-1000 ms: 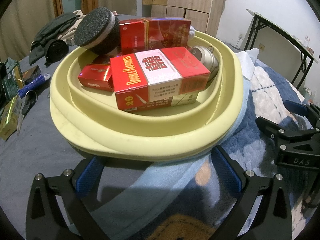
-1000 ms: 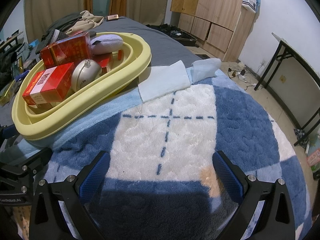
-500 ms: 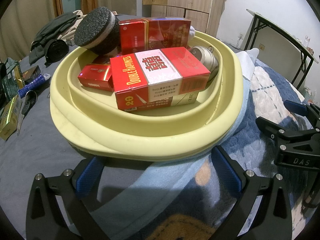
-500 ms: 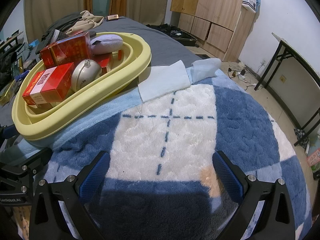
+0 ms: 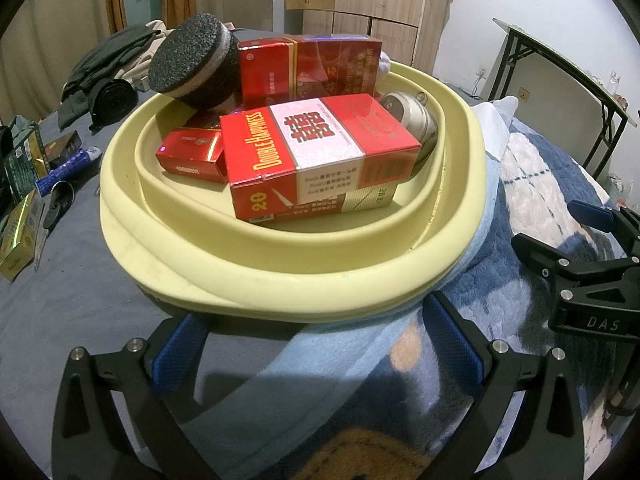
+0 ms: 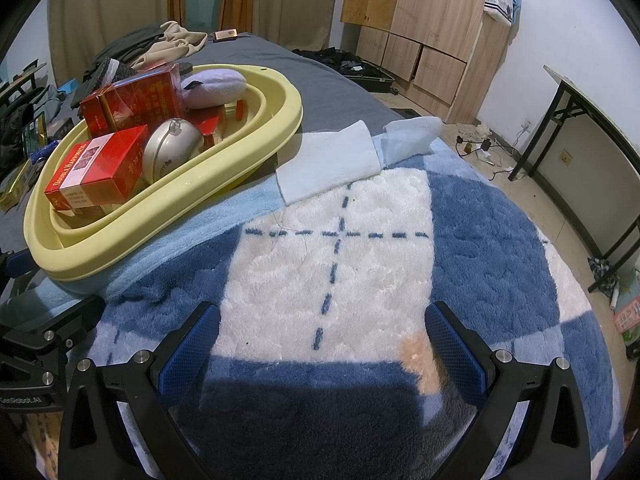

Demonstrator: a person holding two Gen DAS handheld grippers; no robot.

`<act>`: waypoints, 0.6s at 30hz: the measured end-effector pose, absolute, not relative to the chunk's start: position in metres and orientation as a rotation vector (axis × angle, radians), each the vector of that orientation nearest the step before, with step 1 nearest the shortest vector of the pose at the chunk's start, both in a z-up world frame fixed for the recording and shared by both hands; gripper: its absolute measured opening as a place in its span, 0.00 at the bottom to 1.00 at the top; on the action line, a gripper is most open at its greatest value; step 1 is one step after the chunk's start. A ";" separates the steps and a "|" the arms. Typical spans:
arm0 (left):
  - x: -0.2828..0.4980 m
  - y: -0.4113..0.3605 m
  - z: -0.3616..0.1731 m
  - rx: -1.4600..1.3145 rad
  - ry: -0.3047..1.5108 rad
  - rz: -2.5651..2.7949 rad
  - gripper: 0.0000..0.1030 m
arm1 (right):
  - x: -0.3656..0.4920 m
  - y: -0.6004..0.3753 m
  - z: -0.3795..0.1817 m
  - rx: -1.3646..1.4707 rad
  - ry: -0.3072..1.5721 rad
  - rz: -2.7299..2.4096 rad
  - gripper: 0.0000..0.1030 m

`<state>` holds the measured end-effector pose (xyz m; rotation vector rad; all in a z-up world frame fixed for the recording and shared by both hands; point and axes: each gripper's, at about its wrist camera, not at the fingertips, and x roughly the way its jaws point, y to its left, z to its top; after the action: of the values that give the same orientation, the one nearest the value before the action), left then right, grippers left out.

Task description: Organize rigid objects

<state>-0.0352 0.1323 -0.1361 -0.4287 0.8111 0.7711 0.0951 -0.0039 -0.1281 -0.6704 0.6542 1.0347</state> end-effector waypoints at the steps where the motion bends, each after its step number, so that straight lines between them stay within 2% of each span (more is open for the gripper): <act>1: -0.035 0.132 -0.136 -0.429 0.811 0.771 1.00 | 0.095 -0.004 -0.128 -0.670 0.655 1.035 1.00; 18: -0.035 0.132 -0.136 -0.429 0.811 0.771 1.00 | 0.096 -0.004 -0.128 -0.670 0.654 1.034 1.00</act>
<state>-0.0349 0.1324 -0.1359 -0.4286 0.8113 0.7708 0.0955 -0.0039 -0.1281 -0.6705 0.6539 1.0342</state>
